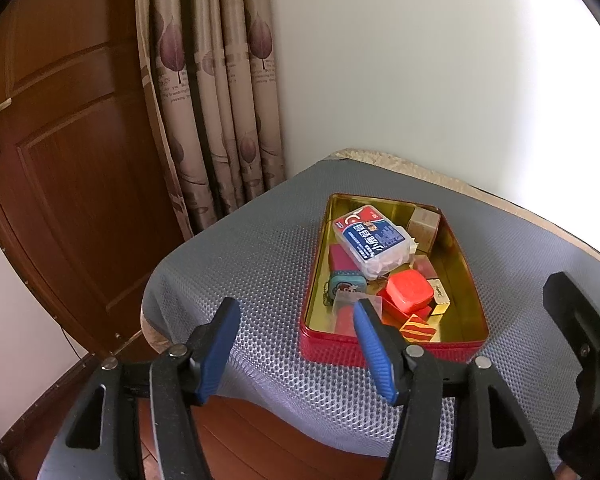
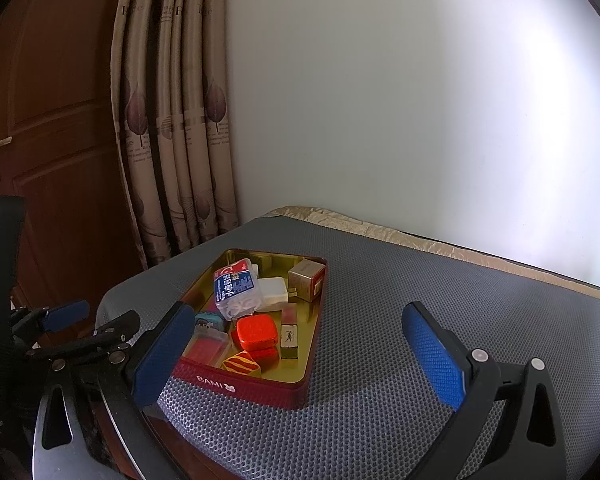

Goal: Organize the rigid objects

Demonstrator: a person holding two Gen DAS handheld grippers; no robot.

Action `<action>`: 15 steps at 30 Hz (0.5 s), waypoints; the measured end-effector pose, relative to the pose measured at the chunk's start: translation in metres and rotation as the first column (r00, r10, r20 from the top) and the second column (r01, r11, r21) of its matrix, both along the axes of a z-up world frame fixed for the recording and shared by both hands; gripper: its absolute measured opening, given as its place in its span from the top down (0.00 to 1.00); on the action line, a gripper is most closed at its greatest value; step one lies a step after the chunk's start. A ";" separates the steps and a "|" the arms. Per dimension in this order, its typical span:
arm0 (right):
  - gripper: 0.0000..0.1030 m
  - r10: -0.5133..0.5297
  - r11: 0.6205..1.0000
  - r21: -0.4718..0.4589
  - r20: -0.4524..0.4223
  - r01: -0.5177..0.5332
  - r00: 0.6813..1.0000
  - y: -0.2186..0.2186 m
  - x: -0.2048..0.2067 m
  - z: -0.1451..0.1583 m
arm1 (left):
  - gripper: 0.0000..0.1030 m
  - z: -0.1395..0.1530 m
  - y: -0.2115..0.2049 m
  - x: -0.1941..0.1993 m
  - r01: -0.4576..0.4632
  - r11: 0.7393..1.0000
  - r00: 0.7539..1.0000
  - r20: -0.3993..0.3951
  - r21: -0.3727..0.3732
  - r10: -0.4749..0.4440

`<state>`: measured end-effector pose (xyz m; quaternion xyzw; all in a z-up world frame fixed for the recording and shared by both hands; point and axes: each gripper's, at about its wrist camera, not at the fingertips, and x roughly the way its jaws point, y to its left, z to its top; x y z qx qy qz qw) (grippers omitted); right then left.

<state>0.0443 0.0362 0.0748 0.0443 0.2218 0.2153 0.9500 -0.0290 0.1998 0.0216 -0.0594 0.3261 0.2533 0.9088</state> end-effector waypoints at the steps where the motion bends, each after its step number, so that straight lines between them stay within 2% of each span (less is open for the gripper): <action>1: 0.00 0.000 1.000 -0.001 0.000 0.000 1.000 0.000 -0.001 0.000 | 0.30 -0.001 0.000 0.001 -0.004 1.000 1.000 -0.009 0.000 0.004; 2: 0.00 0.000 1.000 0.000 0.001 0.000 1.000 0.000 -0.001 0.000 | 0.23 -0.001 0.000 0.001 -0.009 1.000 1.000 -0.017 0.005 0.009; 3: 0.00 0.000 1.000 0.000 0.002 0.000 1.000 0.000 -0.002 0.001 | 0.21 -0.002 0.000 0.002 -0.011 1.000 1.000 -0.023 0.011 0.011; 9: 0.00 0.001 1.000 0.000 0.002 -0.001 1.000 0.000 -0.002 0.002 | 0.20 0.003 -0.002 -0.003 0.005 1.000 1.000 0.014 0.003 -0.005; 15: 0.00 0.003 1.000 0.000 0.004 -0.003 1.000 0.000 -0.003 0.003 | 0.20 0.008 -0.005 -0.006 -0.004 0.999 1.000 0.031 0.034 0.003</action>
